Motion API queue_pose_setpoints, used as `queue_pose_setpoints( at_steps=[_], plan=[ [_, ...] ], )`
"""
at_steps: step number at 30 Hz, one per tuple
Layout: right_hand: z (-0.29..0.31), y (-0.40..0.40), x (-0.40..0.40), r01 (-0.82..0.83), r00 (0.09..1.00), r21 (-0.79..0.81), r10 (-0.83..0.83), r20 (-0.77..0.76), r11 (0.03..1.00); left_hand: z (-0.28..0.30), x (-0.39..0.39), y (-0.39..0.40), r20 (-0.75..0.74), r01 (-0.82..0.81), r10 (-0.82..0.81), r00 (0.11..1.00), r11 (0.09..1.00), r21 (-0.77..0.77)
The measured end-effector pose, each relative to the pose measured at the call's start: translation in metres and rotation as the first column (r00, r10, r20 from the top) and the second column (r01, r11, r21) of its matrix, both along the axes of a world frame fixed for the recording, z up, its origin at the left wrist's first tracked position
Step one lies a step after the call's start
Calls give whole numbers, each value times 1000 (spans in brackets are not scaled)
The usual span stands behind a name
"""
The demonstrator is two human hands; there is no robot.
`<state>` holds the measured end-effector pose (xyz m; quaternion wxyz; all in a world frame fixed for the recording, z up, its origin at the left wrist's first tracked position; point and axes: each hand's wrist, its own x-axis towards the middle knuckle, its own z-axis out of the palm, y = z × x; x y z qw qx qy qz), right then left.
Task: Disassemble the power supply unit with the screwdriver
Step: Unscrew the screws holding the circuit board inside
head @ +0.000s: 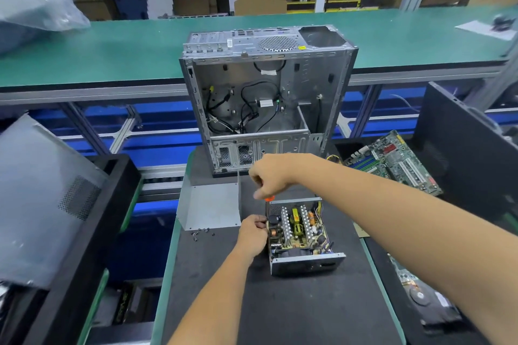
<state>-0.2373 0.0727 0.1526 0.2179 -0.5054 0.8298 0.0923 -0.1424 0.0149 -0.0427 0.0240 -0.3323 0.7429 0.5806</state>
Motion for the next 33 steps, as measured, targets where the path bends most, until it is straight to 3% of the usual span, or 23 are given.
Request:
queue_pose_setpoints(
  at_steps=[3,12,14,17,18,25,30,33],
  plan=[
    [-3,-6,7,-13,986,88,27,-163,996,1,0,0,10,15,-15,1000,1000,5],
    [5,2,-1,4,993,-117,10,118,993,3,0,0,1,19,-19,1000,1000,-3],
    [5,5,-1,50,995,-100,-41,87,994,2,0,-1,7,18,-18,1000,1000,5],
    [2,4,4,12,990,-11,-14,-142,1000,2,0,-1,16,18,-18,1000,1000,6],
    [0,3,4,5,988,1,-5,-155,1000,2,0,-1,17,18,-18,1000,1000,4],
    [2,8,-1,40,989,-127,-21,145,991,1,-1,-2,14,28,-28,1000,1000,1],
    [-4,5,1,126,991,-91,-130,-32,988,0,-1,-2,23,33,-33,999,999,16],
    [-4,2,1,78,997,-88,-78,12,993,0,-2,-2,23,32,-33,999,999,21]
  ],
)
